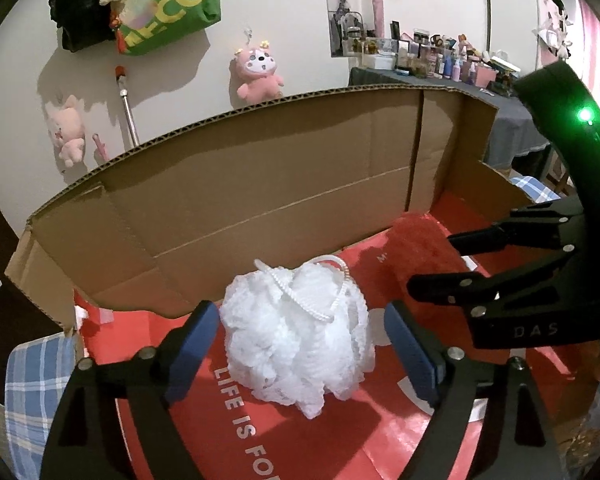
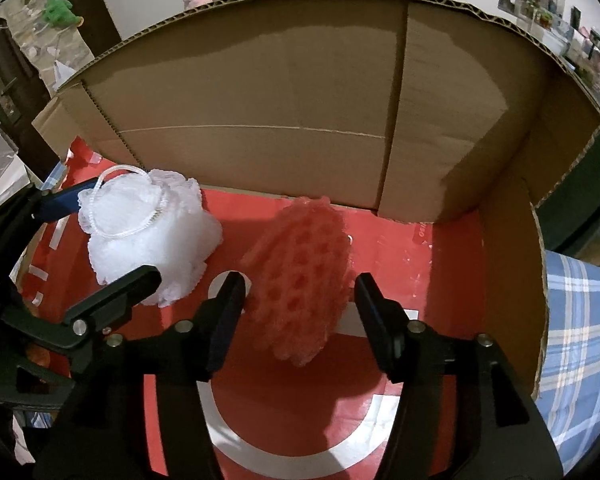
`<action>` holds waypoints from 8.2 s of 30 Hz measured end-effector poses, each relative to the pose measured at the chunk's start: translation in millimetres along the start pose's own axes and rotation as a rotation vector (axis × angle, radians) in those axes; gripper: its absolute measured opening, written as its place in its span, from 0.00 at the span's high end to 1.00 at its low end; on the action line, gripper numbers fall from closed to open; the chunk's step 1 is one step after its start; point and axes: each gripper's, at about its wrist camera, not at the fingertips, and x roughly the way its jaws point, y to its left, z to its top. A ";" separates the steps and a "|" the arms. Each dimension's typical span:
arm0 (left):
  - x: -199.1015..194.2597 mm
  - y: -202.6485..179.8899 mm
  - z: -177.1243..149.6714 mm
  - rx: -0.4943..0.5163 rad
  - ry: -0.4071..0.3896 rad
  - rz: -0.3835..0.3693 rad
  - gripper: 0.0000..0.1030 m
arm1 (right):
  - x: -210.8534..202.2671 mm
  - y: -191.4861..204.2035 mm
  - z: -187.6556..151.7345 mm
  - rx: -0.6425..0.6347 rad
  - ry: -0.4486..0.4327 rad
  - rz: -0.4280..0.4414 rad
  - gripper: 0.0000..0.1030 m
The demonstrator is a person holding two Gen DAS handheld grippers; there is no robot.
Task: Organize soft objects
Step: 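Open both tools to release the poufs and lift away from the box, then grasp the red knitted pouch with the left tool while the right tool grasps the blue cloth, then carry the red pouch and blue cloth over the red-lined box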
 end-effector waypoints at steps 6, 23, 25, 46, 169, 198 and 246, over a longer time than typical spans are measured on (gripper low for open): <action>-0.2 2.3 -1.6 -0.007 -0.005 0.016 0.09 | 6.1 7.1 1.7 0.007 0.007 -0.010 0.43; -59.1 8.9 3.4 -0.065 -0.109 0.052 0.00 | -22.6 16.0 3.3 0.026 -0.055 -0.045 0.38; -78.5 7.5 5.7 -0.071 -0.136 0.055 0.00 | -36.3 17.8 -2.4 0.027 -0.075 -0.042 0.38; -328.7 -57.1 -65.2 -0.088 -0.530 0.055 0.00 | -287.8 96.3 -121.3 -0.081 -0.537 -0.080 0.13; -228.6 -101.7 -282.1 -0.198 -0.191 -0.163 0.58 | -161.3 96.8 -380.4 0.059 -0.438 0.079 0.82; -233.9 19.2 -286.5 -0.384 -0.128 -0.024 0.58 | -190.5 25.0 -375.5 0.206 -0.429 -0.018 0.82; -134.4 44.4 -105.5 -0.133 -0.049 -0.142 0.57 | -129.3 16.2 -163.7 -0.123 -0.269 0.032 0.82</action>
